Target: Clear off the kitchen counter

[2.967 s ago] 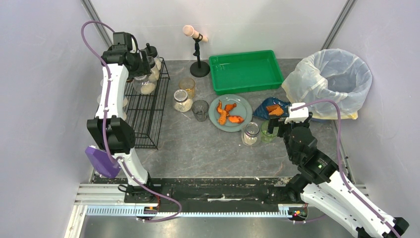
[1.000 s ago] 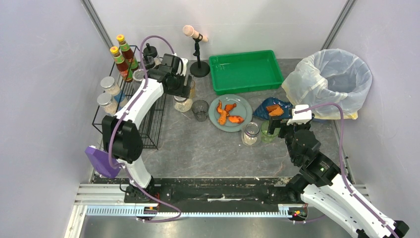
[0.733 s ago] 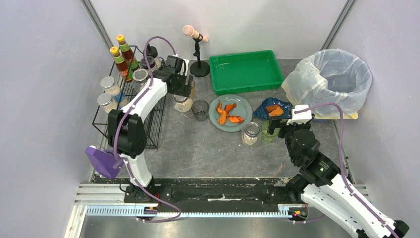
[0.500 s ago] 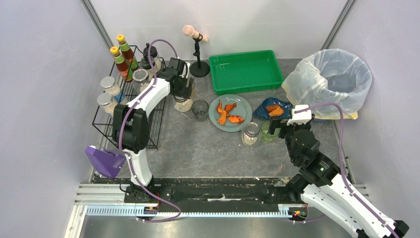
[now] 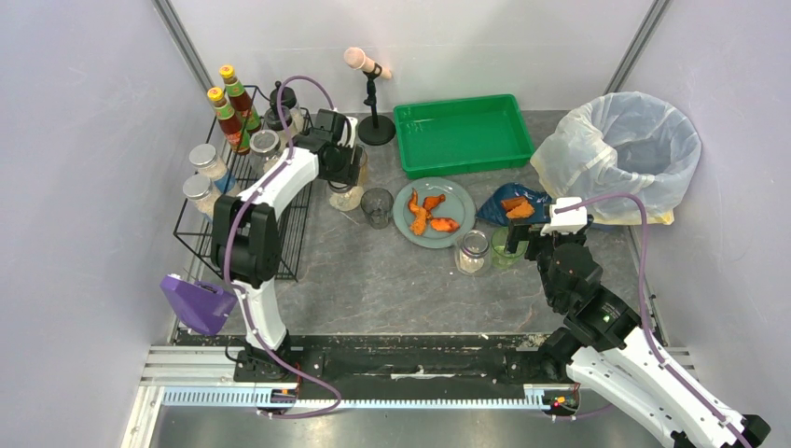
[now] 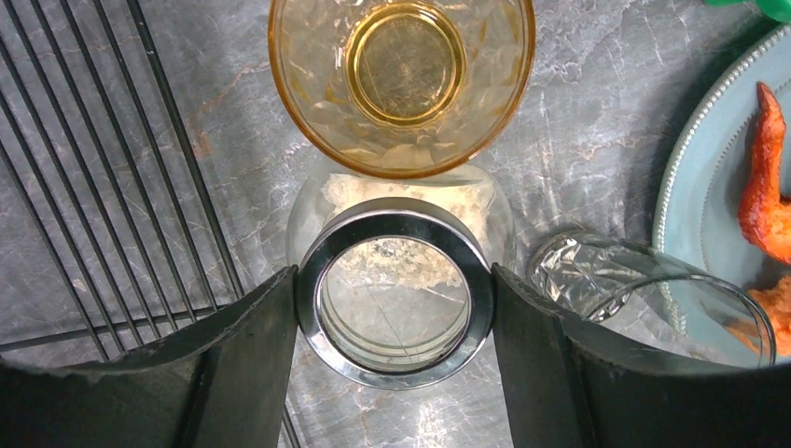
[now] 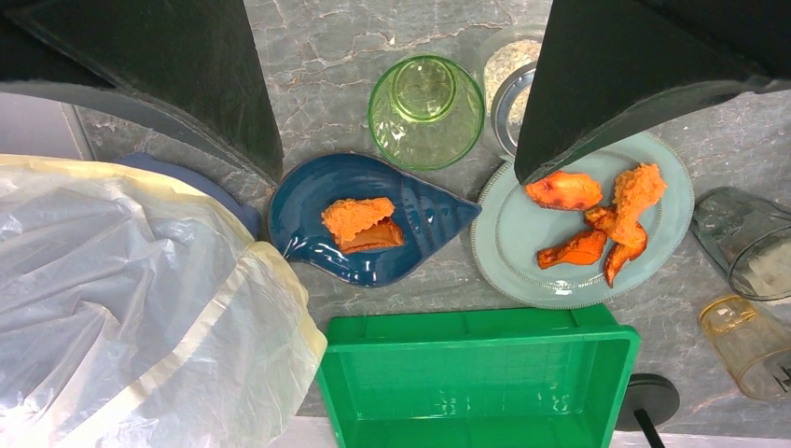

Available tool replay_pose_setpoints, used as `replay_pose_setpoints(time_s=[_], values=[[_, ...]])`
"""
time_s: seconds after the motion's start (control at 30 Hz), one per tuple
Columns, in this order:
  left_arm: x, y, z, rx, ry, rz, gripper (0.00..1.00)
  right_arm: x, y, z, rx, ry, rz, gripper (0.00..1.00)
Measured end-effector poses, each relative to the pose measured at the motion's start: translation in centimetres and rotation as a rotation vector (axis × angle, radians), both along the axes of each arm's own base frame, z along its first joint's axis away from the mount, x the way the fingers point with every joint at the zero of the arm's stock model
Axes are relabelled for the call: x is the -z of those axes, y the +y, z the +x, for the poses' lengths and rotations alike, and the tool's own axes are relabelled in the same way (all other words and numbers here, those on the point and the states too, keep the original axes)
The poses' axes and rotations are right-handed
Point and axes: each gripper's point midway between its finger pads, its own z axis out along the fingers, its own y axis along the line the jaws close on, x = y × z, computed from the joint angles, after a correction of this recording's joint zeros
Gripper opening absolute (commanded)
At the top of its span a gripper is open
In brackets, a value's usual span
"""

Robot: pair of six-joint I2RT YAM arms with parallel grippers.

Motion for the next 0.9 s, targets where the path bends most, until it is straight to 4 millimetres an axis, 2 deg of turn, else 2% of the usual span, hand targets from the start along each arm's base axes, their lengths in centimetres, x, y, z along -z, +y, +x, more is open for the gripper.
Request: replay_pose_setpoints(time_s=[0.1, 0.23, 0.33, 0.47, 0.63, 0.9], values=[[-0.1, -0.1, -0.5, 0.006, 0.004, -0.016, 0.40, 0.0, 0.0, 0.0, 0.000, 0.000, 0.002, 0.98], [-0.5, -0.2, -2.4, 0.010, 0.038, -0.038, 0.33, 0.0, 0.0, 0.0, 0.000, 0.000, 0.002, 0.98], [-1.8, -0.2, -3.9, 0.006, 0.053, -0.045, 0.27, 0.1, 0.1, 0.0, -0.003, 0.002, 0.001, 0.98], [-4.9, -0.1, -5.4, 0.000, 0.031, -0.062, 0.23, 0.6, 0.3, 0.1, -0.011, 0.011, -0.005, 0.98], [-9.9, 0.3, -6.5, -0.013, -0.026, -0.079, 0.14, 1.0, 0.5, 0.2, -0.020, 0.020, -0.010, 0.98], [-18.0, 2.6, -8.2, -0.130, -0.123, -0.058, 0.06, 0.8, 0.8, 0.2, -0.031, 0.013, -0.002, 0.98]])
